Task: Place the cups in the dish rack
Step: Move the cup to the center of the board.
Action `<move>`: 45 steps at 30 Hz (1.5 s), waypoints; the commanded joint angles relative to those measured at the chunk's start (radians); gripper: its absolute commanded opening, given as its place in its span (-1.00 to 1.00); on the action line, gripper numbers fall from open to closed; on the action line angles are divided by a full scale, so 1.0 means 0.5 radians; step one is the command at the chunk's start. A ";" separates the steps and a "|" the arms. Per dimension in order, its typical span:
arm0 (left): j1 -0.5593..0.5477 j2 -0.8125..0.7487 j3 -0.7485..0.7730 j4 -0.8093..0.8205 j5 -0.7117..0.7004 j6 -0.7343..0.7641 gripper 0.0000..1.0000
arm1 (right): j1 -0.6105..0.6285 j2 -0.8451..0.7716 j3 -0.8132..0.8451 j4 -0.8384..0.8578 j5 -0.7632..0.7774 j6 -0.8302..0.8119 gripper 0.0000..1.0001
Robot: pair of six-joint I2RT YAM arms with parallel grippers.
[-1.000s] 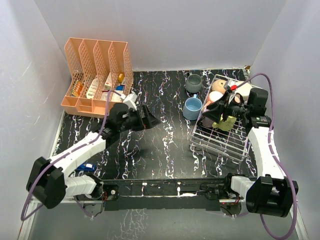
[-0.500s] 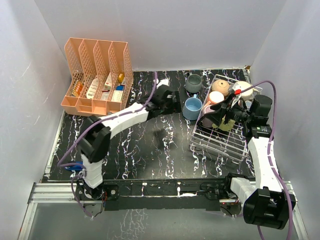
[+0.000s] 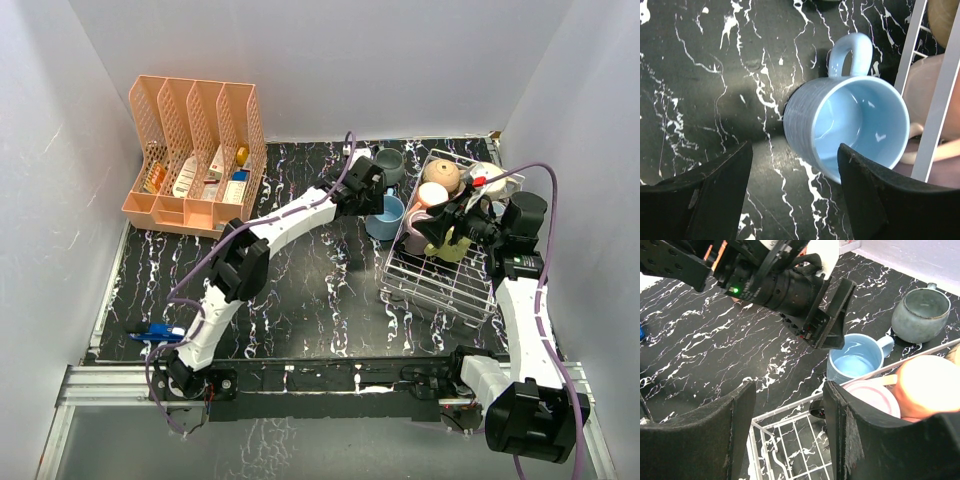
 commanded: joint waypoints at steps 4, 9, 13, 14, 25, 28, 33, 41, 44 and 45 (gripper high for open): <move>-0.007 0.208 0.415 -0.225 -0.047 0.154 0.14 | -0.008 -0.048 -0.043 0.142 0.033 0.025 0.16; -0.005 0.236 0.418 -0.258 -0.060 0.214 -0.13 | -0.010 -0.048 -0.052 0.150 0.033 0.025 0.16; -0.007 0.225 0.379 -0.275 -0.054 0.278 -0.33 | -0.008 -0.046 -0.058 0.159 0.025 0.030 0.16; -0.008 0.216 0.366 -0.277 -0.051 0.292 -0.38 | -0.008 -0.045 -0.059 0.160 0.022 0.031 0.16; -0.007 -0.066 -0.009 -0.207 -0.129 0.521 -0.90 | -0.009 -0.039 -0.074 0.173 0.004 0.034 0.15; -0.007 -0.224 -0.205 -0.111 -0.130 0.612 -1.00 | -0.009 -0.036 -0.077 0.179 -0.005 0.039 0.15; 0.005 -0.500 -0.538 0.033 -0.110 0.752 -1.00 | -0.009 -0.029 -0.086 0.184 -0.013 0.042 0.15; 0.043 -1.017 -1.115 0.141 0.055 0.979 -1.00 | -0.009 -0.014 -0.096 0.200 -0.049 0.048 0.15; 0.084 -1.272 -1.355 0.159 0.230 1.072 -1.00 | -0.009 -0.003 -0.100 0.203 -0.068 0.054 0.15; 0.105 -1.348 -1.441 0.169 0.312 1.104 -1.00 | -0.008 0.000 -0.102 0.204 -0.071 0.056 0.16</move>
